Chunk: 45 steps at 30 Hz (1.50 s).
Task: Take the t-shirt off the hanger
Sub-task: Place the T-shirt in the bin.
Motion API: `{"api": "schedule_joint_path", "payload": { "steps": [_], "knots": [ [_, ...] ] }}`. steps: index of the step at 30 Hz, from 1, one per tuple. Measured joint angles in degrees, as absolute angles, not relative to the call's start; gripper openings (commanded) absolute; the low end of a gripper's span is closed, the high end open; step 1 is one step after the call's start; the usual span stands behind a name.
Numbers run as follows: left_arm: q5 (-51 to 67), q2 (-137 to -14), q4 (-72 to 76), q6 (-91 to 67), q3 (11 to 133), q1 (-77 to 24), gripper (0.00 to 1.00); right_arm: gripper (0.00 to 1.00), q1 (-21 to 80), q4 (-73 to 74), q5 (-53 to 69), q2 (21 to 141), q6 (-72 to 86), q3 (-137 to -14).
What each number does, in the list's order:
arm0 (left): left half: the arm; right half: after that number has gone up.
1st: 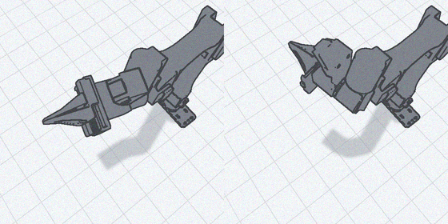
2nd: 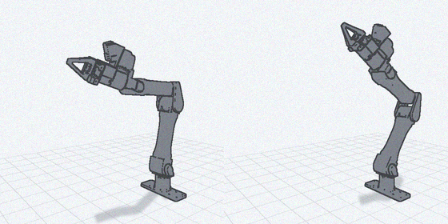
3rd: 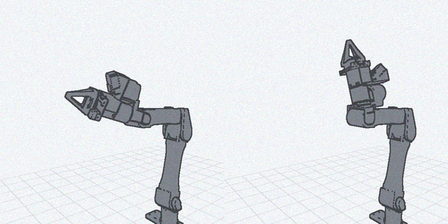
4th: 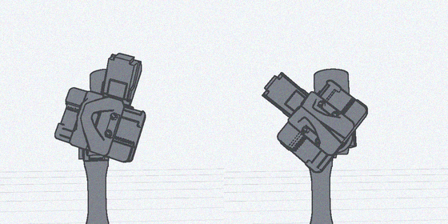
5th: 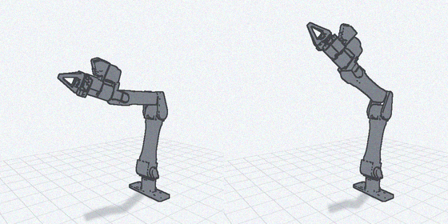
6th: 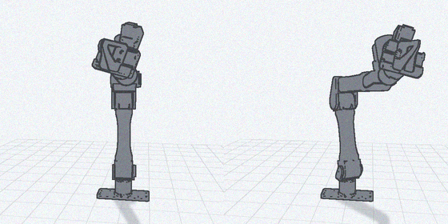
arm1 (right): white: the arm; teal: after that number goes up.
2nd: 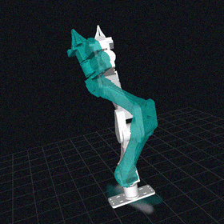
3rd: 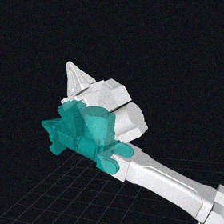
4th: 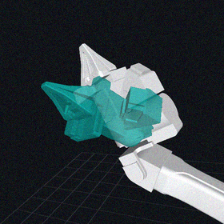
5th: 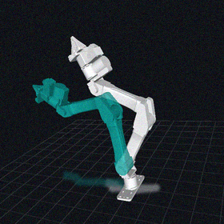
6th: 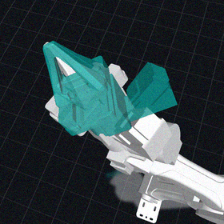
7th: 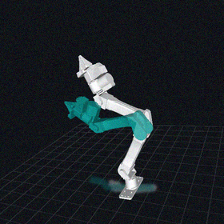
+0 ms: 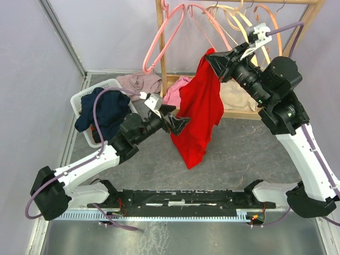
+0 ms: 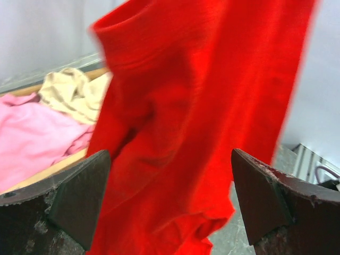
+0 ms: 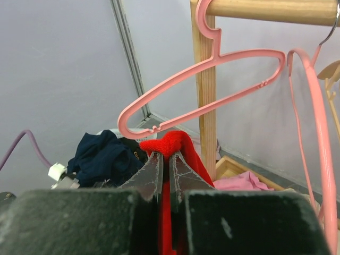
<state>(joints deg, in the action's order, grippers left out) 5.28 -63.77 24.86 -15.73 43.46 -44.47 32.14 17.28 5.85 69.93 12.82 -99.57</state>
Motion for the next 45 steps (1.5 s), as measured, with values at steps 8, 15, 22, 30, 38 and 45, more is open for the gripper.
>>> {"api": "schedule_joint_path", "payload": {
  "steps": [8,15,22,30,38,45],
  "knots": [
    [6.2,-71.0,35.2,-14.0,43.8,-50.0,0.99,0.01,32.2,18.2,6.5,71.2,13.1,-99.8],
    [3.8,-83.1,41.0,-11.9,48.7,-52.4,0.99,0.01,32.2,19.3,7.5,71.3,13.5,-103.1],
    [-4.6,-91.3,48.1,-7.7,54.4,-56.7,0.99,0.01,32.1,21.1,8.2,71.4,13.8,-106.3],
    [-13.8,-98.3,50.3,-5.5,61.4,-58.8,0.99,0.01,32.1,22.0,8.8,70.9,14.1,-106.8],
    [-20.9,-101.7,52.0,-4.3,65.5,-59.5,0.99,0.01,32.1,22.9,9.0,67.6,14.7,-106.0],
    [-25.2,-105.1,51.9,-3.7,72.2,-59.9,0.94,0.01,32.1,22.8,9.7,64.2,16.3,-104.0]
  ]
}}
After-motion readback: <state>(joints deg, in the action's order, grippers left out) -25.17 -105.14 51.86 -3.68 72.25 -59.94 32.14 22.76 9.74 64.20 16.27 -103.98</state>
